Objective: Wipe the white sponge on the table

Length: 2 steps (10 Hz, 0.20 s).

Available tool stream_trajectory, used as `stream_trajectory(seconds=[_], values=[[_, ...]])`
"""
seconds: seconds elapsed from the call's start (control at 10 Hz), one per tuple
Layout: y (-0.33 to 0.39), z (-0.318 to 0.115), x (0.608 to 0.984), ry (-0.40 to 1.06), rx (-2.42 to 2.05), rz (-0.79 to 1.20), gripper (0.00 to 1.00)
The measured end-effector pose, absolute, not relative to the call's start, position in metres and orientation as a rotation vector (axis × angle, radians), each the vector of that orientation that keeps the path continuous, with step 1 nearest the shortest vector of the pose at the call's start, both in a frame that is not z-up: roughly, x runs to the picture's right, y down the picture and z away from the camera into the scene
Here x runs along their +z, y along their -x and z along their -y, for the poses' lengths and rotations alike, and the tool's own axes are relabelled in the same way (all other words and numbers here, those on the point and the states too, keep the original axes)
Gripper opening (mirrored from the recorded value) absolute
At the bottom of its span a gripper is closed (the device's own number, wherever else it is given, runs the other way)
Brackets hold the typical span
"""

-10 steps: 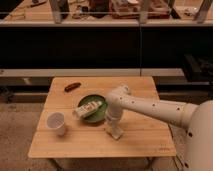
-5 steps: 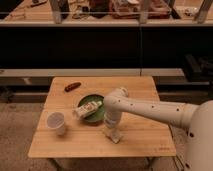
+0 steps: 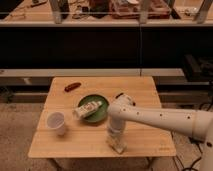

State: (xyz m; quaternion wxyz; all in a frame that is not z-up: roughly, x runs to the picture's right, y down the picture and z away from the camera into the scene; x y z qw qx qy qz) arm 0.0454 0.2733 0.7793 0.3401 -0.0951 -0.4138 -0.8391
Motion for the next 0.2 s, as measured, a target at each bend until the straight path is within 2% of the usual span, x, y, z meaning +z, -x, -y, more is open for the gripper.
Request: stream_trajectory(seconds=[0.2], values=[[-0.0469,-0.2651,0.7798,0.24,-2.175,1.062,0.0]])
